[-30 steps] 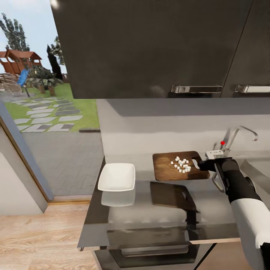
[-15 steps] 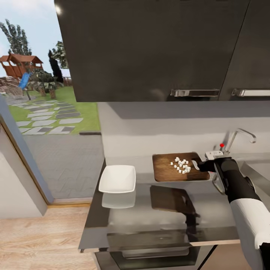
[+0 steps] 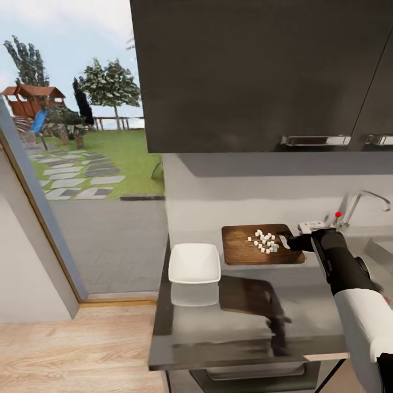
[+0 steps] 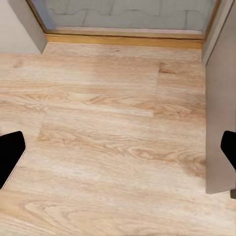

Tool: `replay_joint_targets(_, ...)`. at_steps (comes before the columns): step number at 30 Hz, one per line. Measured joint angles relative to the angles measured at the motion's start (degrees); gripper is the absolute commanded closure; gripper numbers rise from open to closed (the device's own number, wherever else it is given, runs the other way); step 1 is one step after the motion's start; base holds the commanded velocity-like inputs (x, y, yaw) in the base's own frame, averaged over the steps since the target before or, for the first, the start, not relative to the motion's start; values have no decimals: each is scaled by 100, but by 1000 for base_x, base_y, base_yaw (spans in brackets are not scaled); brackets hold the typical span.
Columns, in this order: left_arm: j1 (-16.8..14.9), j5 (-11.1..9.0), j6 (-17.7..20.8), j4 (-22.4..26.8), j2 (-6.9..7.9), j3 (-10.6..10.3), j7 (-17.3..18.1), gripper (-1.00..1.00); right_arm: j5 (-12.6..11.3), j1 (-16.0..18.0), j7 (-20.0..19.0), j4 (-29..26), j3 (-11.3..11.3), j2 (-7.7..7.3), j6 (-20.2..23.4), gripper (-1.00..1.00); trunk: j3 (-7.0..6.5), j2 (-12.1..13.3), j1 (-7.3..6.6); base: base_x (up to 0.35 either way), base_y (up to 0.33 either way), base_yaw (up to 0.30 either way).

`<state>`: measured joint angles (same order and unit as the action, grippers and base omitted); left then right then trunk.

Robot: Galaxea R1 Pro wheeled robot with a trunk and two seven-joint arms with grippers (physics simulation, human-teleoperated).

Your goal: In the kitchen, take the Vidalia onion out of the sink, dice it on the chopping board with the paring knife, put the diced onion into the bowl on the countertop, then place both the paring knife and the chopping board into the sink.

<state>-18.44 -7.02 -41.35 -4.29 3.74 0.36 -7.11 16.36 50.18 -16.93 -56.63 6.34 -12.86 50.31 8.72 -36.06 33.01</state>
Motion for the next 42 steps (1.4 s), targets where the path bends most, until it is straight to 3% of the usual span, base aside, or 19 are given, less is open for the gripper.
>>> replay_joint_targets(16,4,0,0,0,4,0,0,-100,8,2,2,0,-19,9,0,100,-143,0,0,0,281,0)
replay_joint_targets(22,1,1,3,1,-5,0,1,-100,-33,2,-1,0,-253,62,-23,100,-194,0,0,0,25,0)
replay_joint_targets(42,1,1,3,3,4,2,1,-100,-20,5,1,-34,-257,116,-27,100,-351,0,0,0,0,0)
